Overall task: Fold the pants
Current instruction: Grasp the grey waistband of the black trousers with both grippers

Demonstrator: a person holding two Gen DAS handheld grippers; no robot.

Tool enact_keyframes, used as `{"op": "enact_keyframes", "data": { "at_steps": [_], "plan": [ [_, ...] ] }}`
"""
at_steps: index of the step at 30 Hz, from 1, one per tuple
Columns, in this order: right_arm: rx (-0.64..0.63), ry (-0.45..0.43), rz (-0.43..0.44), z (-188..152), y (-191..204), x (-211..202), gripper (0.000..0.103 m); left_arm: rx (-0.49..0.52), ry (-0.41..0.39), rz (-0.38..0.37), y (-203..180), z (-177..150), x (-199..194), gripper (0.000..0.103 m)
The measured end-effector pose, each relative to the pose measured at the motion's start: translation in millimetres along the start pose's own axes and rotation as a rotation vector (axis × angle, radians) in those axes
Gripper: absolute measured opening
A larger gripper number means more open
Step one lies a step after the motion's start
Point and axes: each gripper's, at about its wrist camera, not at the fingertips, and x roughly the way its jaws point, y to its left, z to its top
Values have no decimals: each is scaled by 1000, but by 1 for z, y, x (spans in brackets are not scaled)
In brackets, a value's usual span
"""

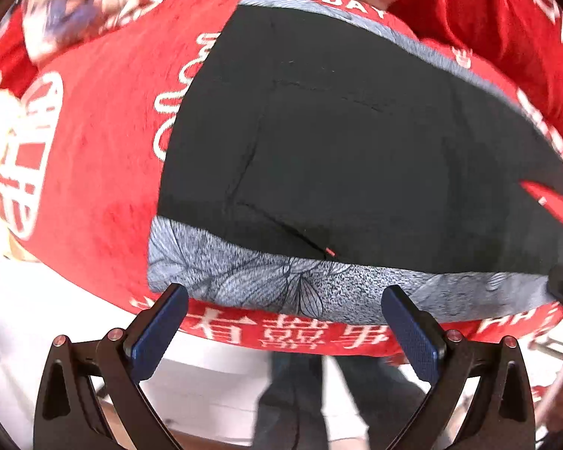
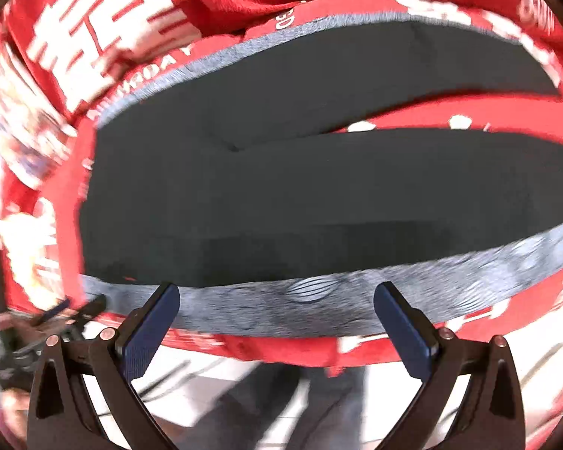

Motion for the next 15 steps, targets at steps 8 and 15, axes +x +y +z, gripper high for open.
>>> {"op": "enact_keyframes", "data": {
  "at_steps": [8, 15],
  "plan": [
    [217, 138, 389, -41, -52, 36, 77, -156, 67, -254, 54, -23, 36, 103],
    [378, 172, 528, -69, -87, 83, 77, -269, 41, -434, 72, -19, 55, 103]
  ]
}}
